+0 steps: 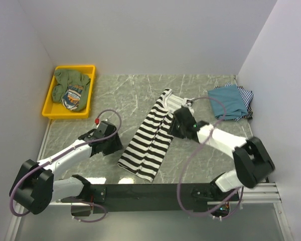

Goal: Fold and stack the tank tops
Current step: Fold the tank top

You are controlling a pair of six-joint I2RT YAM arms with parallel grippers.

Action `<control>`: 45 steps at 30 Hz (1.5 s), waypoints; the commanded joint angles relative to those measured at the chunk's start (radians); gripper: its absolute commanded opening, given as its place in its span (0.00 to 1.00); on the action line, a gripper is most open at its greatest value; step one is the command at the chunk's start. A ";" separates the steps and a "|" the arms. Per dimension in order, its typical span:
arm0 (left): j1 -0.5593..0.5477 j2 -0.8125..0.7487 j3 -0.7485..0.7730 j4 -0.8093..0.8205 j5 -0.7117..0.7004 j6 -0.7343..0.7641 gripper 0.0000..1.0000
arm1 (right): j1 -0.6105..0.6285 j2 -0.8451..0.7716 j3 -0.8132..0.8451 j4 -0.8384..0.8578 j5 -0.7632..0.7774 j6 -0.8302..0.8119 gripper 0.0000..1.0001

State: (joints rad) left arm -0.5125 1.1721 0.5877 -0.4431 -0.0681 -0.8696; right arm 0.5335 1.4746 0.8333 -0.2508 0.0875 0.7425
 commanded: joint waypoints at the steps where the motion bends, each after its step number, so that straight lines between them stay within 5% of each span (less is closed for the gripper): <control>1: 0.006 -0.054 -0.035 0.043 0.094 0.020 0.62 | 0.098 -0.166 -0.127 0.080 0.029 0.107 0.43; 6: -0.004 -0.049 -0.060 -0.023 0.133 -0.055 0.55 | 0.247 -0.341 -0.287 0.050 0.032 0.234 0.46; 15: -0.029 -0.068 -0.003 -0.190 0.076 -0.132 0.55 | 0.575 -0.363 -0.362 -0.012 -0.009 0.380 0.52; 33: -0.116 -0.043 -0.043 -0.166 0.076 -0.160 0.50 | 0.770 -0.159 -0.315 0.087 -0.006 0.511 0.55; 40: -0.118 -0.035 -0.046 -0.157 0.071 -0.157 0.41 | 0.793 -0.093 -0.280 0.062 0.029 0.540 0.50; 45: -0.118 -0.029 -0.045 -0.143 0.082 -0.141 0.26 | 0.792 -0.097 -0.283 0.045 0.049 0.558 0.27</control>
State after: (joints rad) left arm -0.6262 1.1419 0.5438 -0.6086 0.0208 -1.0157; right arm 1.3197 1.3643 0.5446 -0.1474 0.0784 1.2762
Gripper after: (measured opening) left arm 0.282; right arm 0.313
